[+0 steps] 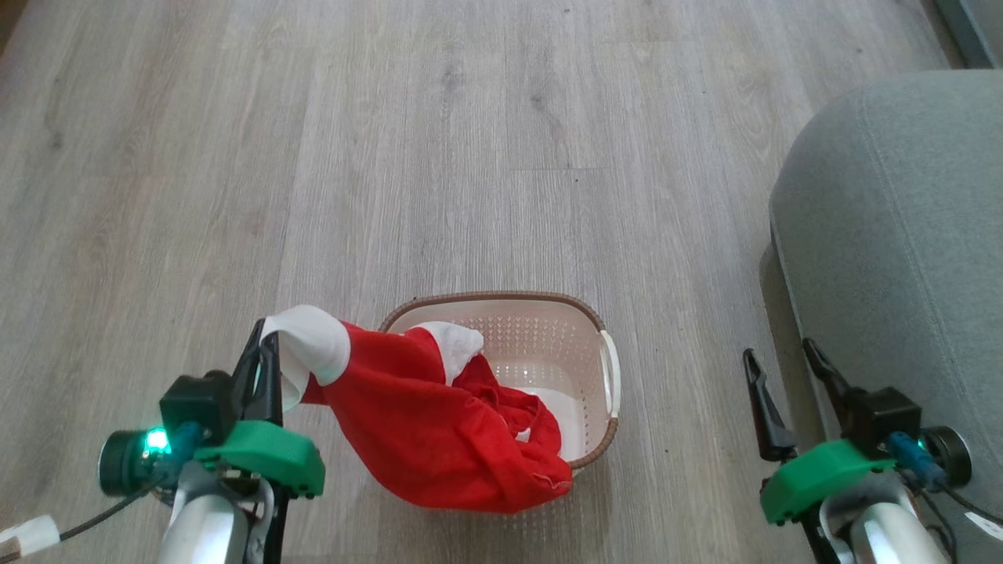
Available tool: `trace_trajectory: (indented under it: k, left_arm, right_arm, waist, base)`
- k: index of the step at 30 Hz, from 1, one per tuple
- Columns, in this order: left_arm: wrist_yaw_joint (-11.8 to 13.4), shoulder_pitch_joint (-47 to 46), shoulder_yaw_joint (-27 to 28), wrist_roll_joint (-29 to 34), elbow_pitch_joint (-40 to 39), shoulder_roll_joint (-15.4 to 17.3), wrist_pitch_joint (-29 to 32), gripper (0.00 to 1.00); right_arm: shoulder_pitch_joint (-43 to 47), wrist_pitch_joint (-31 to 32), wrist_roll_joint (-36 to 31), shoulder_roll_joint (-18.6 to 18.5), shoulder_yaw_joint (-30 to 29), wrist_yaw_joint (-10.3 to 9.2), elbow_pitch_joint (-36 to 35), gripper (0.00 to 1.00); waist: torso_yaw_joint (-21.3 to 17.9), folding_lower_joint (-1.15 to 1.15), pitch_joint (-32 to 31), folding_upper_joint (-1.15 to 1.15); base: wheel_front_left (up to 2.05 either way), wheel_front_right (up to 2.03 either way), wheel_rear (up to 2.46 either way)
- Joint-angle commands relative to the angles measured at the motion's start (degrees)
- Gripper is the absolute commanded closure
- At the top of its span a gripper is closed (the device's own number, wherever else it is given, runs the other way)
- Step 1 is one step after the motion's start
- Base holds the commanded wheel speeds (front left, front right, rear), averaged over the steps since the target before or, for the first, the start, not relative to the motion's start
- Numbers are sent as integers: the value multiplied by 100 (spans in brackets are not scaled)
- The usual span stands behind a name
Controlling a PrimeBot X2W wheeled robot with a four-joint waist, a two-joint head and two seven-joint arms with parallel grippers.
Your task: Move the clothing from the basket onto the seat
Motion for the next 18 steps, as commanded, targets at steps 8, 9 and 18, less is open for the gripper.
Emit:
trace_trajectory:
  k: [8,9,18]
  left_arm:
    - [-237,-734,-281,125,-403,90,73,100]
    - [-290,-828,-382,157,-451,55,102,100]
    - [-666,-1444,-1376,318,-717,-324,420,100]
  right_arm:
    - [-658,-54,-148,-105,1229,-1,-156,0]
    - [-793,-54,-133,-122,1467,-1,-121,0]
    - [-2014,-54,268,-292,3161,-1,286,0]
  waist:
    - [18,0,20,0]
    - [21,0,22,0]
    - [200,0,-8,0]
  base:
    - [0,0,0]
    - [0,0,0]
    - [0,0,0]
